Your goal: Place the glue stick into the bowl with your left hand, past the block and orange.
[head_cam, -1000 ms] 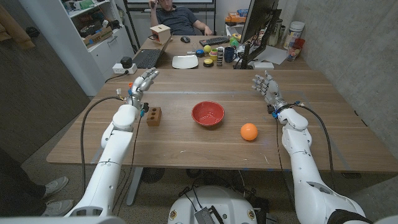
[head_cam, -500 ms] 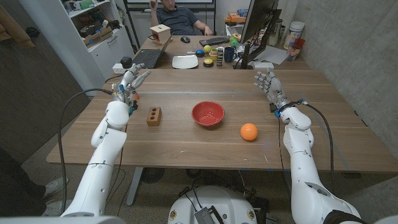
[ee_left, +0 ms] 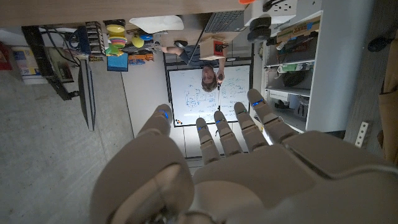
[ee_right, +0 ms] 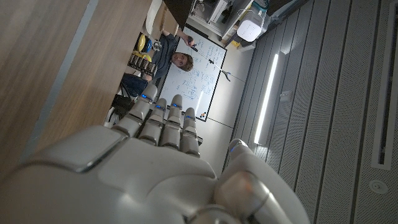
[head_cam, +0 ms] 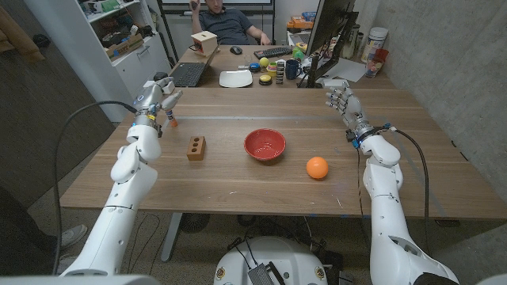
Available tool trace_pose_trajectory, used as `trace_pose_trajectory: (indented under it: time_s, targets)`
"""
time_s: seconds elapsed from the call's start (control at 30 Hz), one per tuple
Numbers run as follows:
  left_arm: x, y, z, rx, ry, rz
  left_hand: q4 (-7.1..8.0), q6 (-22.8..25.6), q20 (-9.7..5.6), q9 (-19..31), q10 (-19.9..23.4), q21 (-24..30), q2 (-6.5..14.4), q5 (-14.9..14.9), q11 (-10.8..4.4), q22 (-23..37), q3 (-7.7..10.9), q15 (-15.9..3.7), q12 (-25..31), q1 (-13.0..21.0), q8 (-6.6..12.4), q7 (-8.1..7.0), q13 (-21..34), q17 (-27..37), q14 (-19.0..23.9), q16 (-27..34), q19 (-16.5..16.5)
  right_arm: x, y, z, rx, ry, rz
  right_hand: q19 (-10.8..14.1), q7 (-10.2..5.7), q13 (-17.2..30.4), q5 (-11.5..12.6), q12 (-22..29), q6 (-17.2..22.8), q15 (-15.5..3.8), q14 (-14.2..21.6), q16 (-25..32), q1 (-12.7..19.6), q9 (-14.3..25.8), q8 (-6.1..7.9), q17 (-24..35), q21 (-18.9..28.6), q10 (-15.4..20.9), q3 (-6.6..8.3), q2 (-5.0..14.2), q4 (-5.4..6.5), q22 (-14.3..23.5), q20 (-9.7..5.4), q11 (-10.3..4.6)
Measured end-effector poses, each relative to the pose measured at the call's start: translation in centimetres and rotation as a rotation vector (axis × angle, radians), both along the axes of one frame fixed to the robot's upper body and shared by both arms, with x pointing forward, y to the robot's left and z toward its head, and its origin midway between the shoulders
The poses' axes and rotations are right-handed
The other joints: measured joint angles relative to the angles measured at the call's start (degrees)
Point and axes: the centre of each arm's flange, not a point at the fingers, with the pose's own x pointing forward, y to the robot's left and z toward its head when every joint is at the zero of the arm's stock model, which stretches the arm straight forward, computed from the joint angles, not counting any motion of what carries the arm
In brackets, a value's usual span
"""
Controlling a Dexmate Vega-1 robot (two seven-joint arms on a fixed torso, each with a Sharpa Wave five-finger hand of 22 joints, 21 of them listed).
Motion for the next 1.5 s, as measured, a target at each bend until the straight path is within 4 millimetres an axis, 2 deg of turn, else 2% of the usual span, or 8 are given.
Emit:
trace_pose_trajectory:
  time_s: [0.27,0.37,0.5,0.63,0.87,1.17,1.5]
  targets:
    - [-0.4,0.3,1.0,0.099,-0.014,0.123,-0.55,-0.3,-0.21,0.0,-1.5,0.0,-0.4,0.0,-0.48,0.0,0.07,0.15,-0.7,1.3,0.00,-0.03,0.0,0.1,-1.0,-0.2,-0.2,-0.4,-0.1,0.2,-0.010,-0.016,-0.008,0.0,0.00,0.0,0.0,0.0,0.0,0.00,0.0,0.0,0.0,0.0,0.00,0.0,0.0,0.3,-0.25,0.00,0.25,0.0,0.00,-0.31]
    - [-0.5,0.5,2.0,0.156,-0.018,0.195,-0.87,-2.1,0.02,0.0,-3.4,-0.5,-0.8,0.0,-0.41,-0.1,-0.25,0.16,-1.1,1.7,-0.42,-0.03,0.0,0.3,-3.2,-0.9,-0.4,-0.5,0.0,0.2,-0.017,-0.025,-0.014,0.0,0.00,0.0,0.0,0.0,0.0,0.00,0.0,0.0,0.0,0.0,0.00,0.0,0.0,0.3,-0.25,0.00,0.25,0.0,0.00,-0.31]
    - [-0.5,0.9,2.6,0.181,-0.013,0.241,-1.47,-6.1,0.33,0.0,-8.4,-1.5,-1.8,0.0,-0.06,-0.3,-1.24,0.26,-1.8,2.7,-1.31,0.06,0.0,0.1,-8.1,-1.7,-0.7,-0.6,0.0,0.3,-0.021,-0.031,-0.016,0.0,0.00,0.0,0.0,0.0,0.0,0.00,0.0,0.0,0.0,0.0,0.00,0.0,0.0,0.3,-0.25,0.00,0.25,0.0,0.00,-0.31]
    - [-0.3,1.6,3.2,0.199,-0.010,0.286,-0.70,-11.1,0.33,0.0,-13.2,-2.6,-2.1,0.3,0.22,-0.5,-2.47,0.44,-1.8,2.4,-1.56,0.15,-0.2,-0.2,-11.7,-1.7,-0.7,-0.7,0.0,0.3,-0.029,-0.039,-0.022,0.0,0.00,0.0,0.0,0.0,0.0,0.00,0.0,0.0,0.0,0.0,0.00,0.0,-0.4,0.3,-0.25,0.00,0.25,0.0,0.01,-0.31]
    - [0.3,2.4,4.2,0.211,-0.007,0.328,0.97,-17.1,1.15,0.0,-18.0,-4.1,-2.0,0.9,0.52,-0.5,-4.15,0.47,-1.8,1.1,-2.00,0.20,-0.2,-0.2,-14.7,-1.7,-1.6,-0.9,0.2,0.5,-0.040,-0.051,-0.026,0.0,0.00,0.0,0.0,0.0,0.0,0.00,0.0,0.0,0.0,0.0,0.00,0.0,-0.4,0.3,-0.27,0.00,0.27,0.0,0.01,-0.31]
    - [2.0,3.3,5.2,0.204,0.007,0.363,1.84,-19.9,1.24,0.0,-20.1,-5.4,-2.6,1.1,0.41,-0.5,-5.95,0.34,-1.8,-0.5,-2.00,0.22,-0.5,-0.4,-16.1,-1.7,-2.7,-1.3,0.5,0.8,-0.058,-0.069,-0.036,0.0,-0.01,0.0,0.0,0.0,0.0,0.00,0.0,0.0,0.0,0.0,0.00,0.0,-0.6,0.5,-0.74,0.00,0.27,0.0,0.01,-0.10]
    - [4.1,3.8,6.0,0.198,0.006,0.387,2.04,-20.3,1.44,0.0,-19.8,-5.8,-3.9,1.5,0.73,-0.5,-7.36,0.48,-1.3,-1.9,-1.69,-0.01,-0.5,-0.4,-15.9,-1.3,-2.0,-1.8,0.7,1.2,-0.074,-0.087,-0.049,0.0,-0.01,0.0,0.0,0.0,0.0,0.00,0.0,0.0,0.0,0.0,0.00,0.0,-0.8,0.5,-0.74,0.00,0.27,0.0,0.01,-0.10]
